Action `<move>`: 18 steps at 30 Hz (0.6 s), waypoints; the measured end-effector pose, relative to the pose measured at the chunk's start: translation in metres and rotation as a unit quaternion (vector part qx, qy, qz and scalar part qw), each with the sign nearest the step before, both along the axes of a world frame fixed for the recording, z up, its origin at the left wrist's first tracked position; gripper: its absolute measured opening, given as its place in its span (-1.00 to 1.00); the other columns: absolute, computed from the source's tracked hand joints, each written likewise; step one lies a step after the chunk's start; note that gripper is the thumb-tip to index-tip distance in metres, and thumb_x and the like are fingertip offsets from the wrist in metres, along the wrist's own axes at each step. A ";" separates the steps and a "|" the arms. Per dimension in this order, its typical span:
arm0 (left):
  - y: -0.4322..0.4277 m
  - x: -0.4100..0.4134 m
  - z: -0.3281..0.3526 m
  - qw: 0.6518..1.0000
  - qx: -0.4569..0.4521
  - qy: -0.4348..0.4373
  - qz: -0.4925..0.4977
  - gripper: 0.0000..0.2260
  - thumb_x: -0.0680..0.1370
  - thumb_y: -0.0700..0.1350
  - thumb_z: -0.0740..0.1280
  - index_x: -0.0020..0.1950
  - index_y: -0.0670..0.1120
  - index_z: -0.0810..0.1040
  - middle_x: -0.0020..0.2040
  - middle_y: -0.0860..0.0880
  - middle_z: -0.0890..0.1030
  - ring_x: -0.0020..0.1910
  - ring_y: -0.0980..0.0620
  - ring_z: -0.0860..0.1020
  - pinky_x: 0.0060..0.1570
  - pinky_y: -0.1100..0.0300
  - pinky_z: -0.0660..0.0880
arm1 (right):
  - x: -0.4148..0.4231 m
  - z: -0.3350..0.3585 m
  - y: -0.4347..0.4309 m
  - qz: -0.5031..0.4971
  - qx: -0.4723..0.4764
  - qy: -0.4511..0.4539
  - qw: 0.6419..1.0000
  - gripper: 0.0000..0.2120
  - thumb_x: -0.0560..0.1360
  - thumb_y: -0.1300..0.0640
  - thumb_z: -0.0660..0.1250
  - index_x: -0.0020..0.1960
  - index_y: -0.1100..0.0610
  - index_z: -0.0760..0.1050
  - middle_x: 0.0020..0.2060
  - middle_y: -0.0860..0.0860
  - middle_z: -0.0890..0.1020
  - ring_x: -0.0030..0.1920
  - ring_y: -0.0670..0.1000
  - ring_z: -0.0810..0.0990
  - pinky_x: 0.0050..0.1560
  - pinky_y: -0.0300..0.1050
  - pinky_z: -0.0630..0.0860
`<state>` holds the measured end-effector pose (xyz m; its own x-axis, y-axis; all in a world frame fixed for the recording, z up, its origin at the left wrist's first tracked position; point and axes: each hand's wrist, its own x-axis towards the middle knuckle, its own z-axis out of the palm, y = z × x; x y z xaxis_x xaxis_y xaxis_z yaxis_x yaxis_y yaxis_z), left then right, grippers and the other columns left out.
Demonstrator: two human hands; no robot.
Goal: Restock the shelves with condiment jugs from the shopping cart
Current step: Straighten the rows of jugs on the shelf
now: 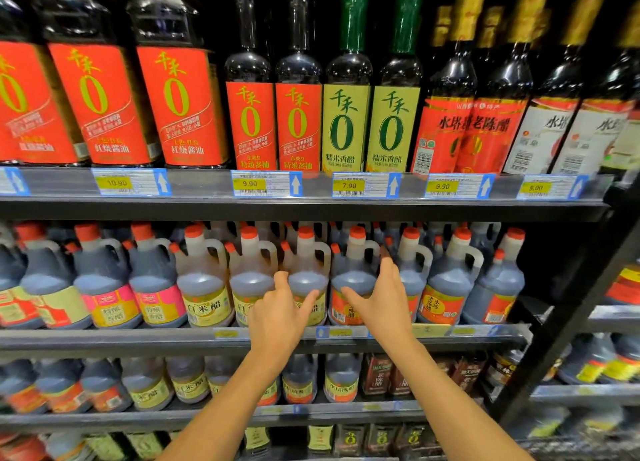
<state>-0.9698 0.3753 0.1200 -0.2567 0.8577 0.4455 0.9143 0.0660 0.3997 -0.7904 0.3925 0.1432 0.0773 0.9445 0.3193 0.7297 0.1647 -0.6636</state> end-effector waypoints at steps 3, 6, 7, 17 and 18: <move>0.001 0.001 -0.001 1.000 0.000 0.000 0.003 -0.44 0.53 0.38 0.17 0.28 -0.04 0.34 -0.26 0.05 0.65 -0.27 -0.02 0.66 -0.40 0.10 0.53 | 0.000 -0.002 0.000 -0.001 0.004 -0.010 1.000 -0.10 0.52 -0.11 0.46 0.62 0.22 0.05 0.52 0.09 0.29 0.49 0.12 0.34 0.22 -0.06 0.48; 0.000 -0.002 -0.001 1.000 -0.001 -0.002 -0.003 -0.45 0.53 0.38 0.18 0.27 -0.03 0.32 -0.28 0.06 0.64 -0.28 0.00 0.65 -0.40 0.10 0.53 | 0.005 -0.003 0.001 0.003 -0.003 -0.019 1.000 -0.12 0.53 -0.10 0.46 0.62 0.21 0.05 0.52 0.10 0.30 0.43 0.13 0.42 0.21 -0.01 0.51; -0.001 -0.003 -0.001 1.000 0.001 -0.008 -0.010 -0.47 0.54 0.36 0.20 0.28 -0.02 0.32 -0.29 0.07 0.63 -0.29 0.01 0.64 -0.41 0.11 0.51 | 0.008 -0.004 0.001 0.008 -0.004 -0.020 1.000 -0.13 0.54 -0.08 0.45 0.63 0.20 0.05 0.53 0.09 0.30 0.33 0.11 0.52 0.18 0.01 0.56; -0.013 0.010 0.002 0.975 0.009 0.100 -0.198 -0.87 0.57 0.03 0.28 -0.02 -0.02 0.48 -0.18 0.03 0.59 -0.19 -0.04 0.59 -0.35 0.09 0.43 | 0.057 -0.007 -0.025 0.001 0.017 -0.186 0.982 -0.78 0.60 0.07 0.35 0.20 0.09 0.62 0.08 0.01 0.67 0.07 0.06 0.65 -0.02 0.07 0.62; -0.012 0.015 0.002 0.967 -0.022 0.129 -0.218 -0.85 0.58 0.04 0.25 0.01 -0.02 0.47 -0.11 0.02 0.59 -0.11 -0.06 0.59 -0.31 0.09 0.40 | 0.062 -0.007 -0.027 0.002 -0.004 -0.218 0.976 -0.78 0.60 0.06 0.33 0.19 0.09 0.61 0.07 0.02 0.67 0.09 0.07 0.64 -0.01 0.08 0.61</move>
